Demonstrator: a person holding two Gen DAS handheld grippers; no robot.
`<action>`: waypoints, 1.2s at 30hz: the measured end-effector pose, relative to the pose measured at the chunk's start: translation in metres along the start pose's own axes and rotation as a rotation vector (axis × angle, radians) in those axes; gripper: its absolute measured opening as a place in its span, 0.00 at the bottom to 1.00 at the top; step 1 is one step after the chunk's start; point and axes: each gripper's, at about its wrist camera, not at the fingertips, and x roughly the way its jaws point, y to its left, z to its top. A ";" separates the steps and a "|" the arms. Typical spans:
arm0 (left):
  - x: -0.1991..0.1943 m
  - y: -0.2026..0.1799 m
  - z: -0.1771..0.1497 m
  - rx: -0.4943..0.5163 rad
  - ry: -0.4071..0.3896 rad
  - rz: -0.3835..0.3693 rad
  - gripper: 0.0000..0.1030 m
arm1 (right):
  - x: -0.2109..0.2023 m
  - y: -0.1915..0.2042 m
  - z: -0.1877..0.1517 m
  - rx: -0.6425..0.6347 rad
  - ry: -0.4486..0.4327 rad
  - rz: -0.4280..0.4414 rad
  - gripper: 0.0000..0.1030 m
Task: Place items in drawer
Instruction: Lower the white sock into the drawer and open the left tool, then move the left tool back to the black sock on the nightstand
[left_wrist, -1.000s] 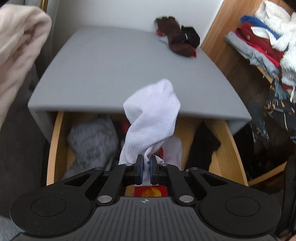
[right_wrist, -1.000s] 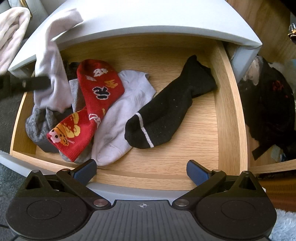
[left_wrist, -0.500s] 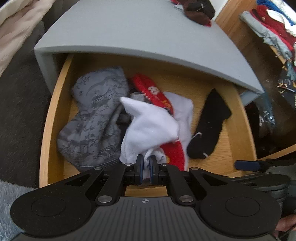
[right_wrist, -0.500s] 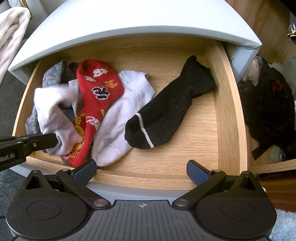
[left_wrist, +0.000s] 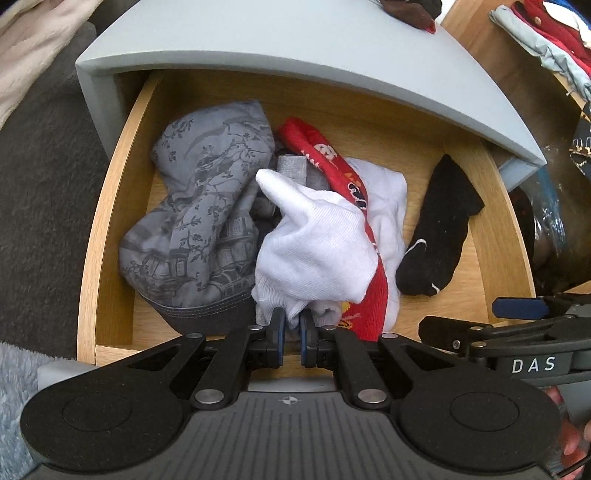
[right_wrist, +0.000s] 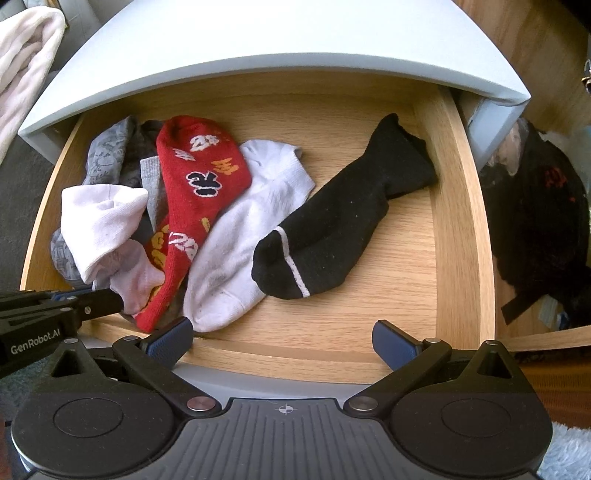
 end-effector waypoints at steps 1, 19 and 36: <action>0.001 -0.002 0.000 0.002 -0.001 0.002 0.09 | 0.000 0.000 0.000 0.001 0.000 0.001 1.00; -0.041 -0.009 0.011 0.037 -0.282 0.003 0.67 | -0.003 0.000 0.000 0.011 0.000 -0.004 1.00; -0.074 -0.092 0.170 0.146 -0.588 -0.052 0.68 | -0.004 0.001 0.002 0.015 0.008 -0.017 1.00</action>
